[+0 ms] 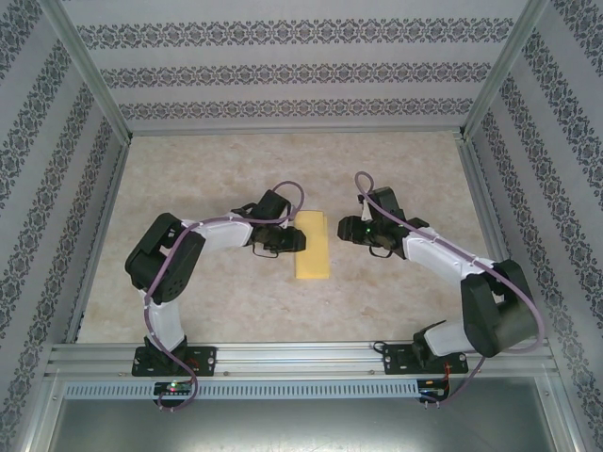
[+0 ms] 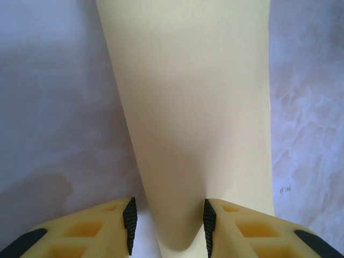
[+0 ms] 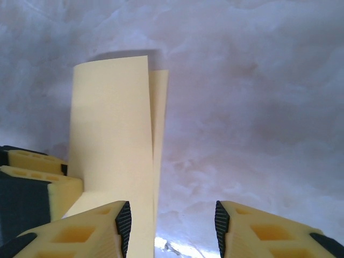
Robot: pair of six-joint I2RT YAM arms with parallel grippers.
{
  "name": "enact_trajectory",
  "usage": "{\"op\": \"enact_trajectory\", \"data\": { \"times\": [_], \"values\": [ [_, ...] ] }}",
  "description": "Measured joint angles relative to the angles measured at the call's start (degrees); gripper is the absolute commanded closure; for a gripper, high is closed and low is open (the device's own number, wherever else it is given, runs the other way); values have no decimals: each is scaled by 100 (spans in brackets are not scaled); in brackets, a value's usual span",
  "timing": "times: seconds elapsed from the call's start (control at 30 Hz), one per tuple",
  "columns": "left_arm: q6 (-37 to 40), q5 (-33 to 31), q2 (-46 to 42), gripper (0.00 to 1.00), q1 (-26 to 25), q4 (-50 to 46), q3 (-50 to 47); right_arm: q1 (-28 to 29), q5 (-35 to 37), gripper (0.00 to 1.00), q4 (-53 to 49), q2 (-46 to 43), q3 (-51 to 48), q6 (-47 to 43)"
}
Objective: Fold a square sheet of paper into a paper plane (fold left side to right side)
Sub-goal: First fold in half a square sheet of paper at the center of the table.
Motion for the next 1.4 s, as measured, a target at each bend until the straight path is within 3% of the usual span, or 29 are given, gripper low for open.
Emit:
{"op": "enact_trajectory", "data": {
  "times": [0.67, 1.4],
  "values": [
    [444, -240, 238, 56, -127, -809, 573, -22, 39, 52, -61, -52, -17, -9],
    [450, -317, 341, 56, -151, -1032, 761, -22, -98, 52, -37, -177, -28, -7]
  ]
}}
